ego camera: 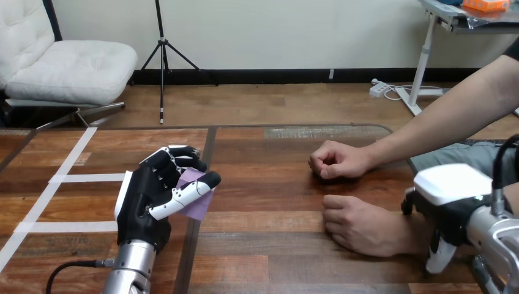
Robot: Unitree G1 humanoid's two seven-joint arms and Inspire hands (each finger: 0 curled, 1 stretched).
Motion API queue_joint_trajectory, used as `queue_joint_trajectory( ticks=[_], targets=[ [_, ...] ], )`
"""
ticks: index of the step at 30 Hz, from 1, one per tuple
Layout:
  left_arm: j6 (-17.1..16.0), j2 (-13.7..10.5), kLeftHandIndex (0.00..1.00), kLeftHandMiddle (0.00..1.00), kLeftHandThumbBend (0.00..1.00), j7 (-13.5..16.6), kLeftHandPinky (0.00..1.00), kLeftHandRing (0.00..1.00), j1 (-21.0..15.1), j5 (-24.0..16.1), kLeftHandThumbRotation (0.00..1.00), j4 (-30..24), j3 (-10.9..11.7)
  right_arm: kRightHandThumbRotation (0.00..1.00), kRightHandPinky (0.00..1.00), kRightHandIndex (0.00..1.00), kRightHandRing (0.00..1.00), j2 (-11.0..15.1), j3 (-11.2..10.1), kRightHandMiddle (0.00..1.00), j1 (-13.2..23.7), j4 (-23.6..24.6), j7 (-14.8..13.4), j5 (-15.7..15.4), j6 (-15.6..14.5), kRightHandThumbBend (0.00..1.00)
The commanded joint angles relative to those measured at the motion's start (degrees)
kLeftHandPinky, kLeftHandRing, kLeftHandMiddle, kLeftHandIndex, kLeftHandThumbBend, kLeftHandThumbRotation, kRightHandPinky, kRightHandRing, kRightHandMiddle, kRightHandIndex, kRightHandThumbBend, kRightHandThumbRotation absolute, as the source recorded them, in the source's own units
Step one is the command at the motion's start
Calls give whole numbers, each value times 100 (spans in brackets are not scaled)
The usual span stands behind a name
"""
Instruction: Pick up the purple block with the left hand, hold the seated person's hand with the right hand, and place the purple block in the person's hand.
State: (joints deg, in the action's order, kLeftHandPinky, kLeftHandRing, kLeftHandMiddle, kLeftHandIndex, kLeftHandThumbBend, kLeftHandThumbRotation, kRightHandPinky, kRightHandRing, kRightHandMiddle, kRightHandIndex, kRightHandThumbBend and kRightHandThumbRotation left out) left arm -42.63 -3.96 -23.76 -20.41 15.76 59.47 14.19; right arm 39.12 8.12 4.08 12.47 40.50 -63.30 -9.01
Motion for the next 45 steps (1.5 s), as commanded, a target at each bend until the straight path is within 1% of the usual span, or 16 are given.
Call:
queue_joint_trajectory(
  ticks=[1, 5, 8, 14, 17, 20, 23, 27, 29, 32, 35, 38, 41, 44, 45],
  targets=[
    [-49, -48, 48, 46, 95, -26, 36, 39, -215, -1, 7, -230, 22, 9, 79, 79, 79, 188, 91, 80, 513, -144, 46, -126, -7, 84],
    [-75, -54, 48, 46, 95, -41, 36, 39, -209, -15, 8, -228, 21, 8, 79, 79, 80, 185, 127, 80, 540, -229, 24, -151, 3, 83],
    [-42, -36, 48, 46, 95, -51, 36, 39, -200, 17, 8, -248, 39, 7, 79, 80, 80, 174, 130, 80, 540, -305, -25, -108, 2, 82],
    [-7, -43, 48, 46, 95, 57, 36, 39, -173, -54, 8, -286, 15, 6, 79, 80, 79, 197, 179, 80, 562, -435, -101, -113, 67, 80],
    [-34, -40, 48, 46, 95, 29, 35, 39, -170, -49, 8, -287, 19, 5, 79, 80, 79, 177, 198, 80, 593, -534, -88, -93, 62, 79],
    [-64, -42, 48, 46, 95, 3, 35, 39, -170, -45, 8, -275, 22, 5, 78, 79, 79, 169, 215, 79, 582, -581, -175, -114, 83, 79],
    [-72, -39, 48, 46, 95, 26, 35, 39, -169, -59, 8, -278, 19, 5, 78, 79, 78, 136, 230, 80, 618, -664, -144, -77, 62, 79],
    [-54, -40, 48, 46, 95, -20, 36, 39, -172, -25, 8, -273, 33, 6, 77, 78, 78, 154, 279, 79, 637, -773, -211, -63, 135, 79],
    [-31, -33, 48, 46, 95, -21, 35, 39, -170, -12, 8, -281, 39, 7, 76, 77, 77, 161, 289, 78, 640, -815, -246, -40, 159, 79],
    [-34, -29, 48, 46, 95, -92, 35, 39, -181, 36, 7, -264, 57, 7, 75, 76, 76, 114, 327, 78, 668, -895, -253, -63, 90, 79],
    [-34, -33, 48, 46, 95, -57, 35, 39, -176, 8, 7, -272, 48, 8, 73, 75, 75, 90, 345, 77, 693, -973, -286, -18, 76, 80],
    [-28, -37, 48, 46, 95, -41, 36, 39, -171, -8, 7, -275, 44, 10, 69, 73, 72, 109, 396, 75, 703, -1064, -422, -29, 142, 81],
    [-15, -37, 48, 46, 96, -49, 36, 39, -171, -1, 8, -273, 49, 9, 65, 71, 69, 94, 395, 72, 691, -1162, -580, 31, 185, 81],
    [2, -28, 48, 46, 96, -7, 36, 39, -162, -14, 8, -294, 44, 10, 62, 69, 67, 79, 462, 69, 752, -1233, -511, -24, 132, 81],
    [-4, -30, 48, 46, 96, -7, 36, 39, -162, -17, 8, -289, 45, 11, 62, 69, 66, 71, 463, 69, 752, -1255, -551, -13, 136, 81]
  ],
)
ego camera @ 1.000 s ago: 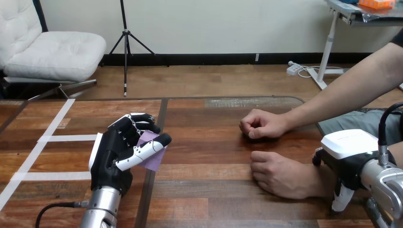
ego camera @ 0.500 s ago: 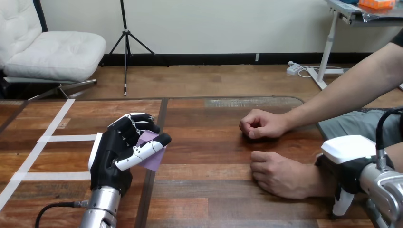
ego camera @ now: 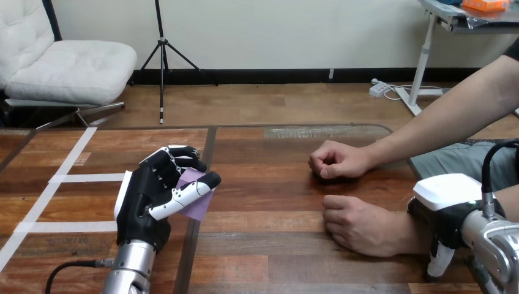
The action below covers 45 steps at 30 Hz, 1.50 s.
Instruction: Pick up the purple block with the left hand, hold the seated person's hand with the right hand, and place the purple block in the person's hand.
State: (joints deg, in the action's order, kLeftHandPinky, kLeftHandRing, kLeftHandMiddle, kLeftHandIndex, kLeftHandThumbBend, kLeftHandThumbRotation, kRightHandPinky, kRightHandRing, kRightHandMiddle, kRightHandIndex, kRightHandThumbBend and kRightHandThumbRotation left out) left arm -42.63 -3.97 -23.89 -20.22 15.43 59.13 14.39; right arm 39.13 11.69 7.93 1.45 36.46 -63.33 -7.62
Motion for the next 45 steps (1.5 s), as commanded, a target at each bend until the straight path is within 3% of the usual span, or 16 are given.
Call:
queue_joint_trajectory(
  ticks=[1, 12, 24, 36, 41, 45],
  targets=[
    [-11, -30, 48, 46, 96, 3, 35, 39, -182, 16, 8, -250, 25, 10, 61, 68, 66, 66, 102, 69, 362, -166, -185, 4, 5, 80],
    [-25, -47, 48, 46, 95, -95, 36, 40, -182, 53, 8, -230, 35, 8, 62, 71, 68, 64, 113, 72, 331, -270, -526, 129, 60, 80],
    [-51, -60, 48, 46, 95, -70, 37, 40, -165, 13, 8, -226, 28, 8, 64, 74, 70, 93, 155, 73, 373, -397, -708, 247, 97, 79],
    [-20, -63, 48, 46, 95, -100, 36, 40, -148, 30, 7, -240, 33, 2, 52, 67, 60, 66, 174, 64, 396, -557, -998, 320, 156, 77],
    [-2, -52, 48, 46, 95, -194, 36, 40, -155, 97, 7, -237, 58, 0, 48, 65, 57, 47, 210, 61, 422, -582, -998, 304, 107, 74],
    [-30, -78, 48, 46, 95, -81, 36, 40, -143, -15, 7, -236, 22, 0, 48, 65, 57, -13, 190, 61, 445, -618, -997, 383, 75, 73]
  ],
)
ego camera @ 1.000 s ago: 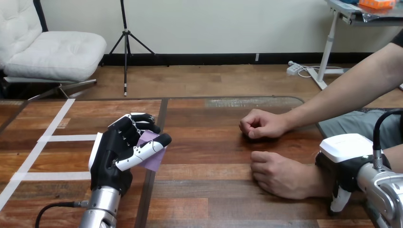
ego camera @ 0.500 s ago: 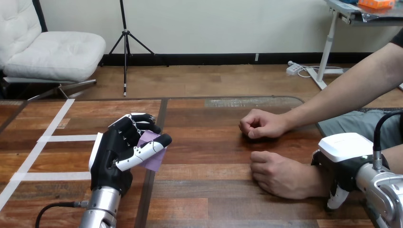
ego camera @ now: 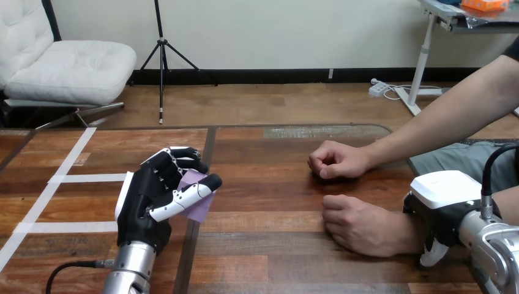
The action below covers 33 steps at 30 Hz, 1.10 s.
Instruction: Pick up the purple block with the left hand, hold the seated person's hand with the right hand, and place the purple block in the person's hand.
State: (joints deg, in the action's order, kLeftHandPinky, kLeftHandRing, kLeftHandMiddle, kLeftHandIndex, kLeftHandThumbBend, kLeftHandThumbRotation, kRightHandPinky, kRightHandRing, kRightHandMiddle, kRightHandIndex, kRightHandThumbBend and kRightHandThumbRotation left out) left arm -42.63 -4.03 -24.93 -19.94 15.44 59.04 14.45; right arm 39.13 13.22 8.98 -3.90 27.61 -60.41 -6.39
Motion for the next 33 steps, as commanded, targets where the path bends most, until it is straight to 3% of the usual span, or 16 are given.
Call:
queue_joint_trajectory(
  ticks=[1, 9, 11, 14, 19, 29, 33],
  targets=[
    [-52, -79, 48, 46, 95, 41, 36, 40, -169, -41, 8, -222, 8, 0, 46, 64, 56, -32, 27, 60, 335, -89, -130, 110, -64, 73],
    [-2, -64, 48, 46, 95, 31, 35, 39, -160, -8, 9, -247, 21, 0, 45, 65, 57, -105, 42, 61, 397, -198, -72, 296, -158, 74],
    [6, -60, 48, 46, 96, 34, 35, 39, -158, -3, 8, -251, 23, 0, 39, 64, 50, -115, 66, 57, 406, -250, -161, 286, -155, 74],
    [-20, -56, 48, 46, 96, 27, 35, 38, -162, 6, 9, -235, 31, 0, 33, 64, 44, -92, 144, 52, 479, -338, -76, 264, -143, 74],
    [-20, -67, 48, 46, 95, -8, 36, 39, -173, 18, 8, -219, 35, 0, 28, 64, 39, -119, 186, 48, 542, -451, -53, 296, -173, 72],
    [-1, -57, 48, 46, 95, -91, 36, 39, -188, 99, 7, -211, 73, 0, 26, 61, 36, -106, 294, 44, 643, -650, -148, 321, -171, 71],
    [-8, -73, 48, 46, 95, -5, 36, 39, -182, 23, 8, -213, 51, 0, 28, 59, 37, -85, 302, 45, 619, -713, -358, 365, -88, 72]
  ],
)
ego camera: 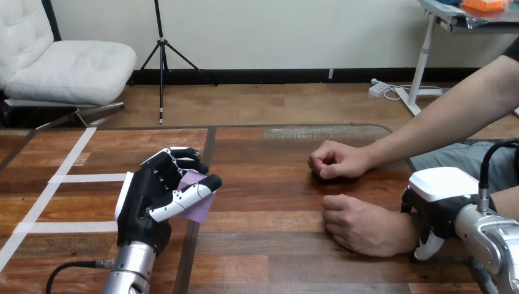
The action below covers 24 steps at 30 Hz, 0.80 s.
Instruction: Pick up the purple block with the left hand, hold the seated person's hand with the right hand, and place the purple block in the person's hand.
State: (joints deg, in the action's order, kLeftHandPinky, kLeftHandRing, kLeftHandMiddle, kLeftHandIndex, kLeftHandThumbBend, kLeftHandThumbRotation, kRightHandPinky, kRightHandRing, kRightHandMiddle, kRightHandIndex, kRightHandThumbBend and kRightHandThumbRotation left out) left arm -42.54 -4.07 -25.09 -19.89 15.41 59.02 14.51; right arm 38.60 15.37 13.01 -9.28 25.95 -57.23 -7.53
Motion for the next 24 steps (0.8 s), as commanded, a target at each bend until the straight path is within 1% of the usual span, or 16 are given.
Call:
queue_joint_trajectory(
  ticks=[1, 5, 9, 16, 20, 24],
  targets=[
    [-22, -66, 48, 46, 95, 2, 35, 39, -189, 35, 8, -209, 49, 0, 27, 58, 37, -43, 91, 45, 229, -188, -167, 55, -9, 71],
    [-8, -56, 48, 46, 95, -94, 36, 39, -199, 104, 7, -203, 73, 0, 27, 58, 37, -37, 108, 45, 234, -184, -175, 76, -38, 73],
    [-15, -68, 48, 46, 95, -6, 35, 39, -196, 38, 8, -201, 58, 0, 29, 57, 39, -42, 113, 46, 227, -166, -190, 83, -71, 73],
    [-8, -69, 48, 46, 96, 30, 35, 39, -198, 23, 8, -200, 54, 0, 33, 55, 43, -45, 70, 49, 191, -146, -293, 168, -60, 74],
    [-4, -70, 48, 46, 96, 34, 35, 39, -204, 25, 8, -195, 54, 0, 34, 55, 45, -9, 91, 50, 203, -114, -245, 168, -61, 74],
    [6, -75, 48, 46, 95, 49, 35, 39, -206, 9, 8, -196, 41, 0, 36, 54, 47, 2, 47, 51, 175, -92, -319, 226, -26, 74]
  ],
)
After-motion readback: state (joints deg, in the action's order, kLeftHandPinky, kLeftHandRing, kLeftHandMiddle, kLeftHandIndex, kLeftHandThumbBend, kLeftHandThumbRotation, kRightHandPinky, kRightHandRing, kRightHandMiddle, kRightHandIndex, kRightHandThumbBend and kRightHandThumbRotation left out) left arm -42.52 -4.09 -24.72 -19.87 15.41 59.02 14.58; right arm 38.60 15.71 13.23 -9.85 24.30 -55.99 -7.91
